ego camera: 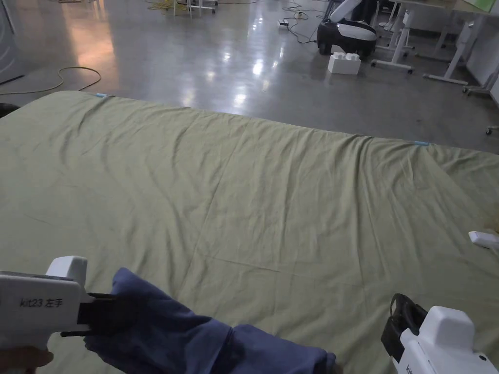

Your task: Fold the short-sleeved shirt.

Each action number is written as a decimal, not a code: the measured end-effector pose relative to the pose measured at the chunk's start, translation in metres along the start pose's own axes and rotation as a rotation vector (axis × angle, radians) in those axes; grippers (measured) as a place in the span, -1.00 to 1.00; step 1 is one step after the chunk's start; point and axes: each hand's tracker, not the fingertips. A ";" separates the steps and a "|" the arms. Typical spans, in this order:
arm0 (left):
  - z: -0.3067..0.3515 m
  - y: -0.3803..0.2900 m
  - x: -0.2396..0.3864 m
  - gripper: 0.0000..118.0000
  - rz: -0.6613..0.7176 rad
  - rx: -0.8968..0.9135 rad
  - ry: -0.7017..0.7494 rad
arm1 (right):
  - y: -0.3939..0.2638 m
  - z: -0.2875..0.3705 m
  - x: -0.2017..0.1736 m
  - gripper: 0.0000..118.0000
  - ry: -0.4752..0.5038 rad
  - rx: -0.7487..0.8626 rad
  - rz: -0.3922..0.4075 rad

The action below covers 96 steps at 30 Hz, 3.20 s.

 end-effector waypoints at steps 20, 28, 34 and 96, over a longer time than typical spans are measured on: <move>-0.023 -0.012 0.139 -0.66 -0.082 -0.067 0.019 | -0.008 0.005 0.023 -0.96 -0.027 -0.026 -0.022; -0.087 -0.044 0.197 -0.62 -0.149 -0.157 -0.012 | -0.014 0.007 0.030 -0.96 -0.044 -0.040 -0.039; -0.134 -0.071 0.229 -0.62 -0.198 -0.195 0.028 | -0.018 0.011 0.037 -0.96 -0.057 -0.049 -0.046; -0.130 -0.050 0.183 -0.79 -0.231 0.177 -0.150 | -0.007 0.020 0.038 -0.96 -0.072 -0.004 -0.018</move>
